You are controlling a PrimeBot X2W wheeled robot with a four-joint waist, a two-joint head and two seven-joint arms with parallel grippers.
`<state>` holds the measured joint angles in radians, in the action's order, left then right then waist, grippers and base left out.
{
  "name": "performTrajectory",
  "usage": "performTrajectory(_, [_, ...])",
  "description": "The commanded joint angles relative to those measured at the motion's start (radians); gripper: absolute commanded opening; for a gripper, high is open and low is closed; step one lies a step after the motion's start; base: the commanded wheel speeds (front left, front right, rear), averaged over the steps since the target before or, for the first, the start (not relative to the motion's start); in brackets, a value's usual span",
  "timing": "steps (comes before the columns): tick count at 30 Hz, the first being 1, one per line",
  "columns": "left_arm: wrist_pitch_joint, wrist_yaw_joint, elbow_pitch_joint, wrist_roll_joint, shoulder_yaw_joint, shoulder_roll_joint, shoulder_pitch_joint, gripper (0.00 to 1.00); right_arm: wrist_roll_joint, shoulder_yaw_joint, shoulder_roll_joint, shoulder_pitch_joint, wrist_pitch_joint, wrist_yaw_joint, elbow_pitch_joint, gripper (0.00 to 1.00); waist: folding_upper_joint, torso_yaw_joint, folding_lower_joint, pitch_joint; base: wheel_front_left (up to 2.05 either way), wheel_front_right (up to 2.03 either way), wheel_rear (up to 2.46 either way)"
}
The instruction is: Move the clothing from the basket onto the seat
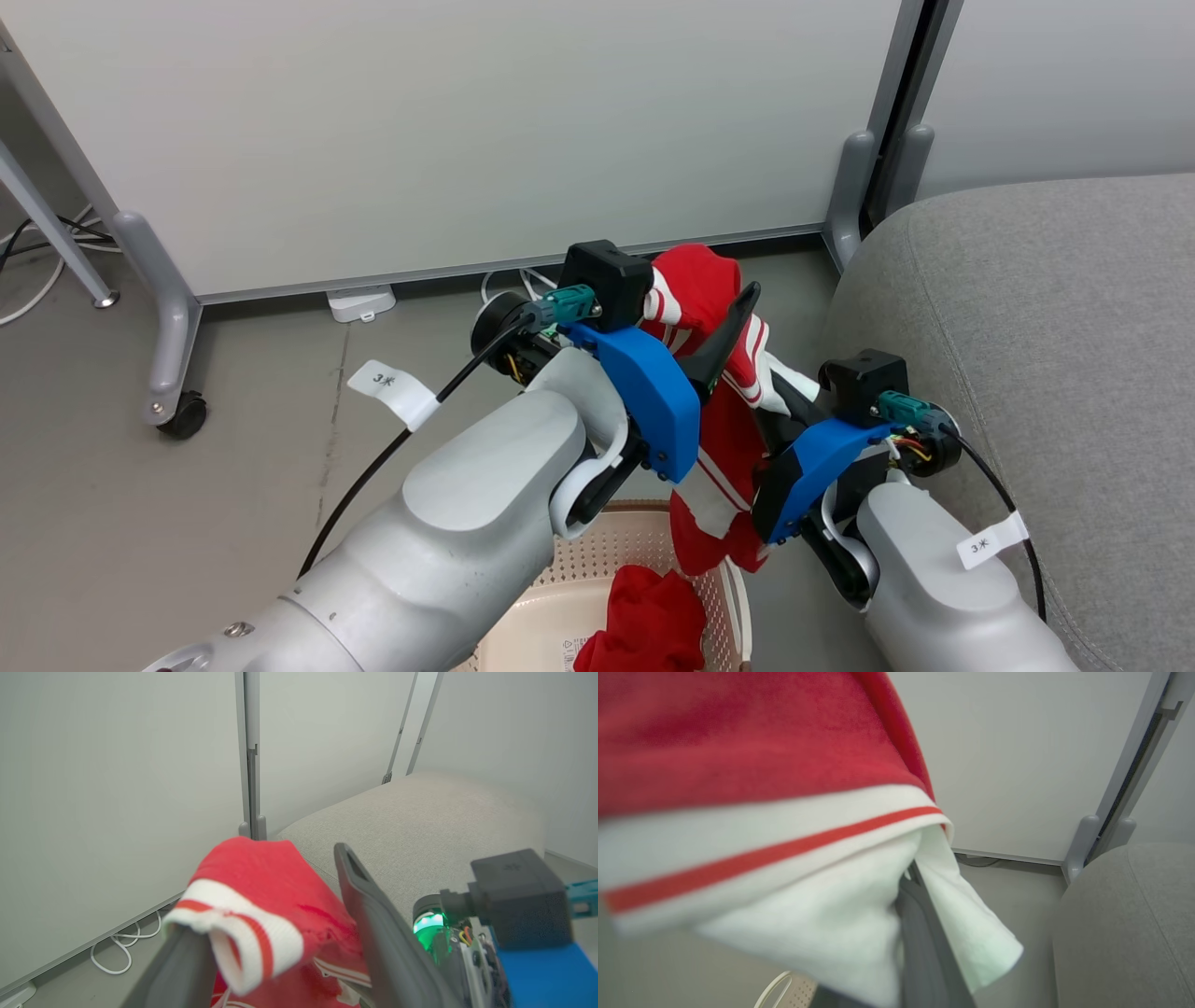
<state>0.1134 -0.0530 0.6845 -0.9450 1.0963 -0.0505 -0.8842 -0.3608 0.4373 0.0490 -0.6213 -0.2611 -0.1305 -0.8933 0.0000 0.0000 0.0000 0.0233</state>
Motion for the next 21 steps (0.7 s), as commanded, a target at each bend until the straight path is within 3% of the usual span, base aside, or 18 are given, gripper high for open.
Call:
performTrajectory(1, [0.006, 0.002, 0.006, -0.004, 0.000, 0.000, 0.001, 1.00, 0.006, -0.007, 0.003, 0.000, -0.005, -0.001, 0.005, 0.00, 0.0000, 0.000, 0.0000, 0.000, 0.00, 0.00, 0.00])
performTrajectory(13, [0.123, 0.018, 0.005, -0.007, -0.038, -0.059, 0.103, 1.00, 0.050, -0.134, 0.003, 0.018, -0.006, -0.001, 0.072, 0.00, 0.0000, -0.001, 0.0000, 0.006, 0.00, 0.00, 0.00])
performTrajectory(18, [0.150, 0.028, -0.056, 0.012, -0.097, -0.106, 0.184, 1.00, 0.064, -0.170, 0.003, 0.029, -0.006, -0.001, 0.124, 0.00, 0.0000, -0.013, 0.0000, 0.012, 0.00, 0.00, 0.00])
performTrajectory(21, [0.152, 0.035, -0.141, 0.068, -0.181, -0.141, 0.246, 1.00, 0.078, -0.176, 0.002, 0.041, -0.006, -0.001, 0.155, 0.00, 0.0000, -0.020, 0.0000, 0.015, 0.00, 0.00, 0.00])
